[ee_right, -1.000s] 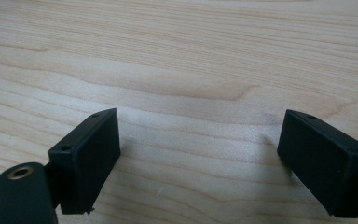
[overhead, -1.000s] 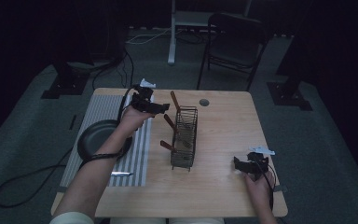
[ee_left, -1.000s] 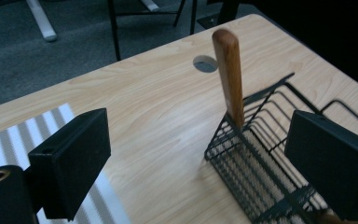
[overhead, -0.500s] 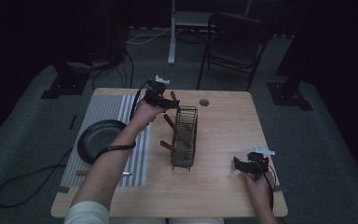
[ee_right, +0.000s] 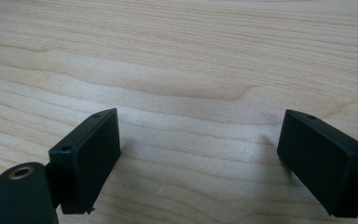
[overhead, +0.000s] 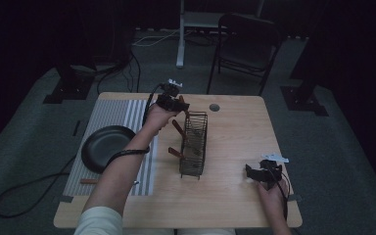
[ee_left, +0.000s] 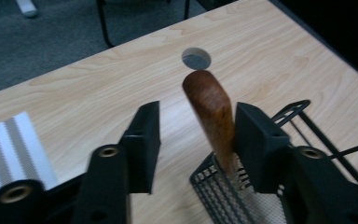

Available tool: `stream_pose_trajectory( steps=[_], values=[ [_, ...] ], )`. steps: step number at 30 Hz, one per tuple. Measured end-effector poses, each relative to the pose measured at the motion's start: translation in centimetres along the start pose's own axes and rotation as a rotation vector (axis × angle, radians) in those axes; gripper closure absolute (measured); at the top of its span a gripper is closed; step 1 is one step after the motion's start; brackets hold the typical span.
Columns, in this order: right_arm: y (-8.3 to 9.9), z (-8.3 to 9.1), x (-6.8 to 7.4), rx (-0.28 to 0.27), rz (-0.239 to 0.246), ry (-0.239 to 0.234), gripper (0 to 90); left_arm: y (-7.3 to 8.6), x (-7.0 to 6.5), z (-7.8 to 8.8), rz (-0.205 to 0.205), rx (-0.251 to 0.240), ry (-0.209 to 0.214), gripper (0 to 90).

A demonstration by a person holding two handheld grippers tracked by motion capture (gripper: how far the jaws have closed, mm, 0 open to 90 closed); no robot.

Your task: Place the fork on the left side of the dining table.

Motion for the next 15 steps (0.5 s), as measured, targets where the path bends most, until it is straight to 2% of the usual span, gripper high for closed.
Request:
stream_pose_trajectory(
  steps=[2, 7, 10, 14, 15],
  values=[
    [0.0, 0.0, 0.0, 0.0, 0.0, 0.0, 12.8, 0.0, -0.2, 0.0, 0.002, -0.008, 0.019, 61.0],
    [0.0, 0.0, 0.0, 0.0, 0.0, 0.0, 12.8, 0.2, -0.6, 0.1, -0.028, -0.016, 0.033, 70.1],
    [0.0, 0.0, 0.0, 0.0, 0.0, 0.0, 12.8, 0.4, -0.7, 0.2, -0.012, -0.021, 0.056, 72.8],
    [0.0, 0.0, 0.0, 0.0, 0.0, 0.0, 12.8, 0.8, -0.8, 0.8, 0.026, -0.051, 0.107, 76.8],
    [0.0, 0.0, 0.0, 0.0, 0.0, 0.0, 12.8, 0.8, -0.9, 1.0, 0.044, -0.06, 0.134, 78.0]
  ],
)
Point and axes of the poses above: each handheld gripper's, and its own axes: z roughly backward along the jaws, y roughly out of its underside, x roughly to its left, the point moved 7 cm from there along -z, roughly forward along the jaws, and after that the axes turned 7 degrees about -y, right-handed, at the moved point
